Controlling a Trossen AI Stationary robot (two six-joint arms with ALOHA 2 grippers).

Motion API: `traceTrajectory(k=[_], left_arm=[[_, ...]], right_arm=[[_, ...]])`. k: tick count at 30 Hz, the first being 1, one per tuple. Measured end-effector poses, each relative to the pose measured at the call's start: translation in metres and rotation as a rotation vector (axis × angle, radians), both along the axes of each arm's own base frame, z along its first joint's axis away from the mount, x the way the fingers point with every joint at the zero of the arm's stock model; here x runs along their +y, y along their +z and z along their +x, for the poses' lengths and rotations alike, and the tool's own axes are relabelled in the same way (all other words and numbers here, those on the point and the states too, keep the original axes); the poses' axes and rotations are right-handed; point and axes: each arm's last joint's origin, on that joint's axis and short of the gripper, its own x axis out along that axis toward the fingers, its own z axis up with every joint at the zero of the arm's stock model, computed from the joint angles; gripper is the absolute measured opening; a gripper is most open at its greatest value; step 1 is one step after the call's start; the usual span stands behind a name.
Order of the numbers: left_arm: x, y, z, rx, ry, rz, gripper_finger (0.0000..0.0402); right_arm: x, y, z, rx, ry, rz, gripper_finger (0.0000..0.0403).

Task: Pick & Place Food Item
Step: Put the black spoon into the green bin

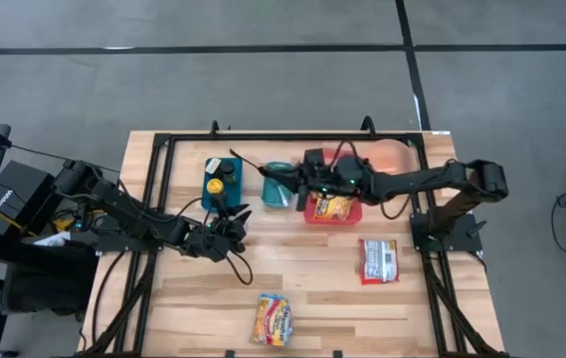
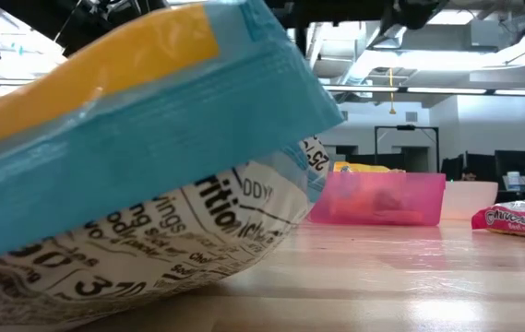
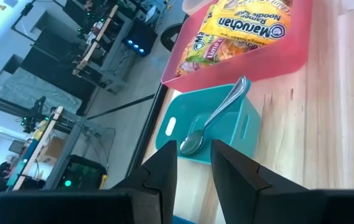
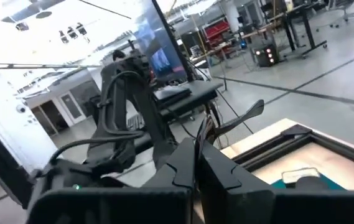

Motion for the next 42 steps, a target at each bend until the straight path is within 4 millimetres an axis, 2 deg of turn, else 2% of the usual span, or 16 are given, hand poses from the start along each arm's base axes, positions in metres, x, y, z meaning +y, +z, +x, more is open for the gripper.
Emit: traceTrajectory(k=[10, 15, 19, 24, 29, 33, 38, 42], left_arm=[[-0.005, 0.0, -0.002, -0.002, -0.014, 0.007, 0.009], [-0.006, 0.002, -0.002, -0.018, 0.004, 0.022, 0.009], [-0.005, 0.004, -0.001, -0.055, 0.04, 0.035, 0.009], [0.001, 0.011, 0.001, -0.132, 0.161, 0.087, 0.009], [0.012, 0.016, 0.007, -0.145, 0.202, 0.099, 0.009], [0.024, 0.015, 0.011, -0.094, 0.189, 0.103, 0.009], [0.033, 0.015, 0.013, -0.031, 0.192, 0.145, 0.009], [0.04, 0.015, 0.015, 0.016, 0.205, 0.18, 0.009]], right_arm=[[0.029, -0.022, -0.052, 0.046, -0.033, 0.018, 0.0], [0.041, -0.028, -0.075, -0.008, -0.043, 0.089, 0.0], [0.05, -0.035, -0.086, -0.04, -0.031, 0.184, 0.0], [0.056, -0.039, -0.088, -0.069, -0.06, 0.336, 0.0], [0.055, -0.041, -0.082, -0.14, -0.078, 0.449, 0.0002], [0.053, -0.044, -0.076, -0.2, -0.057, 0.503, 0.0004], [0.047, -0.054, -0.069, -0.187, -0.089, 0.506, 0.0004], [0.041, -0.065, -0.063, -0.185, -0.122, 0.6, 0.0004]])
